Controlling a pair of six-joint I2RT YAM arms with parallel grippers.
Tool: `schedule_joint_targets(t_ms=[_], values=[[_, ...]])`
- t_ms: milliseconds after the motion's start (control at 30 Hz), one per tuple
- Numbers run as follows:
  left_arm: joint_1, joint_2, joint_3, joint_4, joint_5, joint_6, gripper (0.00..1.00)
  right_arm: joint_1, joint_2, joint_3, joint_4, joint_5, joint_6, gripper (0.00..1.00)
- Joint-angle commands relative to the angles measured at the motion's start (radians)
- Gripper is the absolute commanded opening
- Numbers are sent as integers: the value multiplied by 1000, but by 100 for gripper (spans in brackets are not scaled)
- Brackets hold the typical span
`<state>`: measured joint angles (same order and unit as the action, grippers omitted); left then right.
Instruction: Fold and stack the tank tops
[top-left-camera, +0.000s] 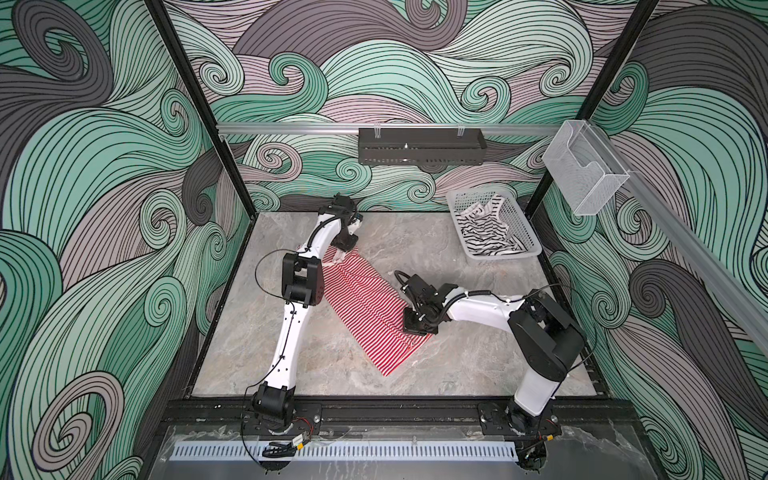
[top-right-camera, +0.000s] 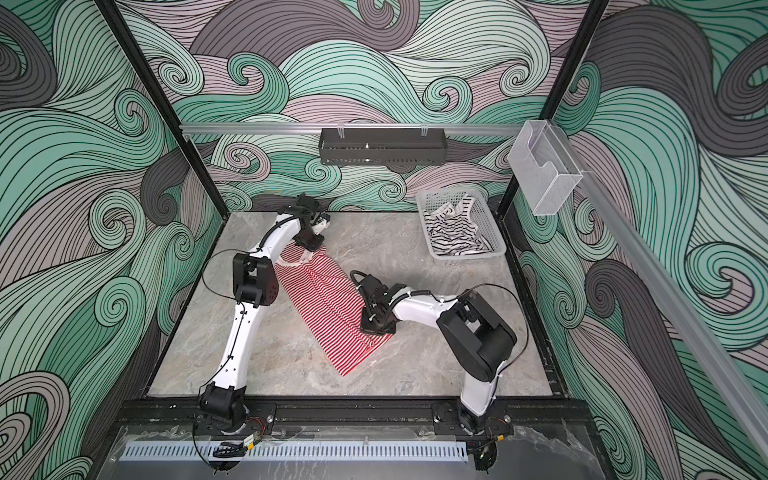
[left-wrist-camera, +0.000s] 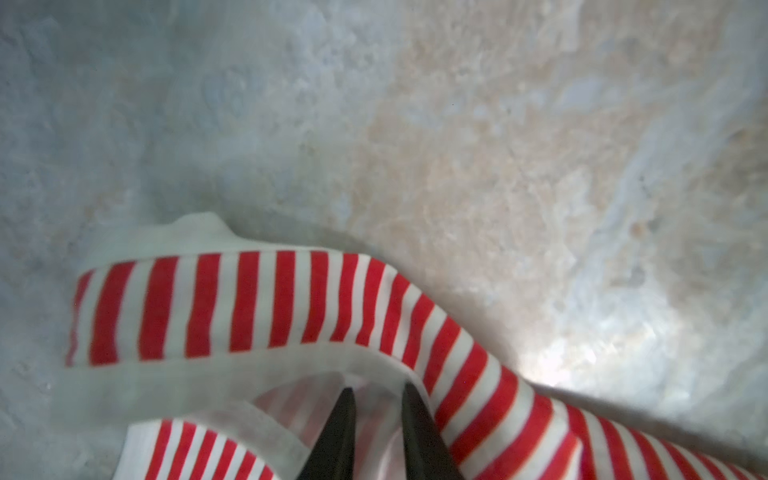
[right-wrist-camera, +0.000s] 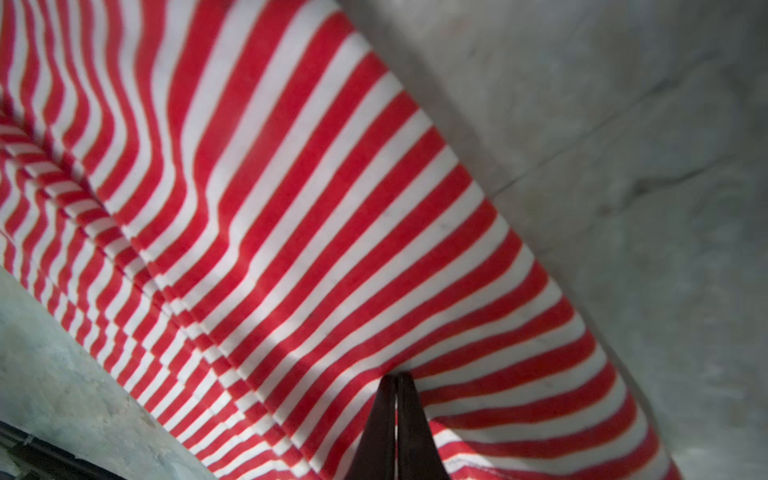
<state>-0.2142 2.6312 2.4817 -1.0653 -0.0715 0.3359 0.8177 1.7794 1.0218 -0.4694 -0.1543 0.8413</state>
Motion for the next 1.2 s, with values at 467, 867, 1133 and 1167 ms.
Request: schedule_joint_targets(t_ms=[467,867,1133,1167], values=[[105,-498,-557,-33,240,-36,25,270,124,107,-131,-75,-10,10],[43,-977,-1249,42,416,143,35,172,-117,57,-132,-67,-76,52],[-172,-1242,-1518,159,289,150,46,98,-153,-99,-33,-170,-43,52],[-195,-1252,-1532,165,277,143,47,98,-150,-108,-21,-173,-39,53]])
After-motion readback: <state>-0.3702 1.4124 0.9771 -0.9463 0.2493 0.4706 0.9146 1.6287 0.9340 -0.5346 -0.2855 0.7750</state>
